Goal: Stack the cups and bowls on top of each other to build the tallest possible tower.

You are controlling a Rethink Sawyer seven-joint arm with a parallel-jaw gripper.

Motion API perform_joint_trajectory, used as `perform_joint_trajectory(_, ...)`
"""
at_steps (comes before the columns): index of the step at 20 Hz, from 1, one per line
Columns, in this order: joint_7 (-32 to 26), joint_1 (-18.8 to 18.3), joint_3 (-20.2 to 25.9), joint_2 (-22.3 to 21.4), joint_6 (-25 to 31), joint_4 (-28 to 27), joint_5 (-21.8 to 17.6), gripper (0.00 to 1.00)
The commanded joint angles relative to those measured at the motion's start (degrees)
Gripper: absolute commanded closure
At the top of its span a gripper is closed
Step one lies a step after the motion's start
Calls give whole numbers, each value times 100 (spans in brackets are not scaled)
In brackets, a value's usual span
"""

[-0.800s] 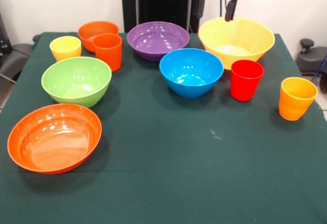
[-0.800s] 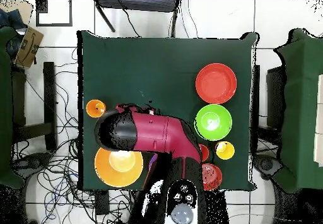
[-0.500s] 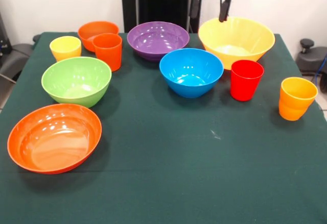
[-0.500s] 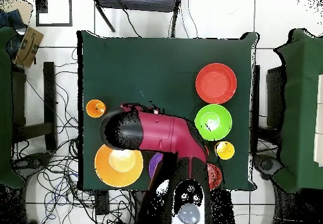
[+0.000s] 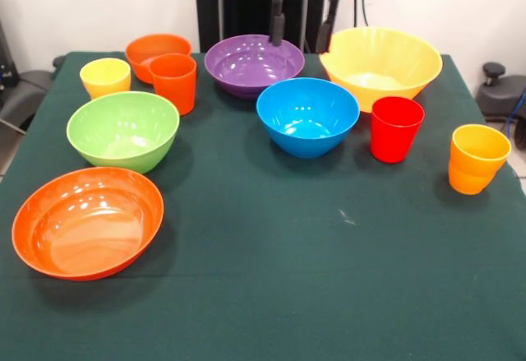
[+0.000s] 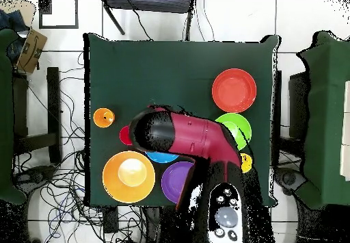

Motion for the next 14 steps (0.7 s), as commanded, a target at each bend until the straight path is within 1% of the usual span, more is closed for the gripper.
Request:
perform_joint_trajectory(1, 244, -195, 608, 564, 557, -535, 33, 0)
perform_joint_trajectory(6, 190, -238, 645, 713, 747, -747, 5, 0)
perform_joint_trajectory(8, 91, -295, 667, 726, 902, -831, -16, 0)
perform_joint_trajectory(14, -332, -515, 832, 802, 1040, -924, -181, 0)
